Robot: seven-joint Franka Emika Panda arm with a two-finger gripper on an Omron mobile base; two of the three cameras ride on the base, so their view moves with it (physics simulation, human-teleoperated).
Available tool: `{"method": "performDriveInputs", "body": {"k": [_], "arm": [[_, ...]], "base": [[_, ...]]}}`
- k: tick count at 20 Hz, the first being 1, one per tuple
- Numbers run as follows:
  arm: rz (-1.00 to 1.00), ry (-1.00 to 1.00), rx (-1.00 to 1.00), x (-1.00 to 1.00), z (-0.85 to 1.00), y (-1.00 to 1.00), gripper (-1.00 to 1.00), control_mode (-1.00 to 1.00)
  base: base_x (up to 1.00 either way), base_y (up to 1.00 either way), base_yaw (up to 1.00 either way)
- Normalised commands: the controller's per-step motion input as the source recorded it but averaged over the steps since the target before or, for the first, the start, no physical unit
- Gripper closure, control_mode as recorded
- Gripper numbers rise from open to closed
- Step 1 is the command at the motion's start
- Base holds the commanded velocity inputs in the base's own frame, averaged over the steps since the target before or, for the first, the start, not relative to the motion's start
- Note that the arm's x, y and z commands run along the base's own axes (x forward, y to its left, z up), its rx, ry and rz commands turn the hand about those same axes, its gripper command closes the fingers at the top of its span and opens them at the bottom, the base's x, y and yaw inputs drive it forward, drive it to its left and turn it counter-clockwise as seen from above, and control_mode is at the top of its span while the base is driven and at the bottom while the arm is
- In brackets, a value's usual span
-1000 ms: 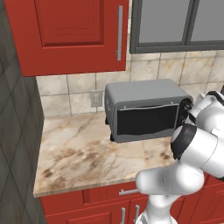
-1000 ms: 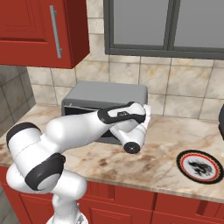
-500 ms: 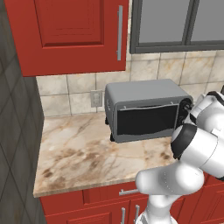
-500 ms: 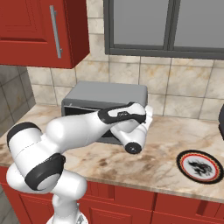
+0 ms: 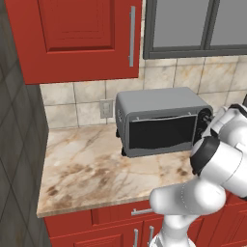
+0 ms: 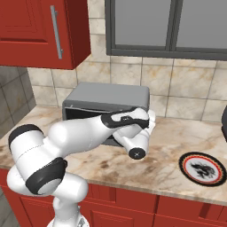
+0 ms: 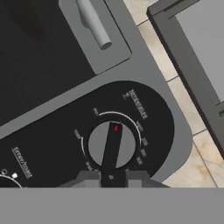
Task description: Pull the toaster oven rack outwards. Pick up the baguette from the plate and place it on the toaster oven rack. Close the toaster oven door fully and set the temperature to the lowest setting.
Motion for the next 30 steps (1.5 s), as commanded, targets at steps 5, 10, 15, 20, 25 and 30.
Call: {"method": "performDriveInputs", "body": {"k": [5,10,15,20,25,30], "arm": [[0.02,-0.07,0.08,-0.51,0.44,-0.02,1.00,-1.00],[0.03,-0.02,0.03,-0.20,0.46,0.00,1.00,-1.00],[0.02,0.00,0.00,0.00,0.56,0.00,1.00,-1.00],[0.00,0.00,0.00,0.00,0.47,0.00,1.00,-1.00],[0.00,0.00,0.00,-0.12,0.11,0.00,1.00,-1.00],[0.00,0.00,0.00,-0.07,0.20,0.00,1.00,-1.00]], "base": [[0.00,0.00,0.00],[0.00,0.00,0.00],[0.00,0.00,0.00],[0.00,0.00,0.00],[0.00,0.00,0.00],[0.00,0.00,0.00]]}}
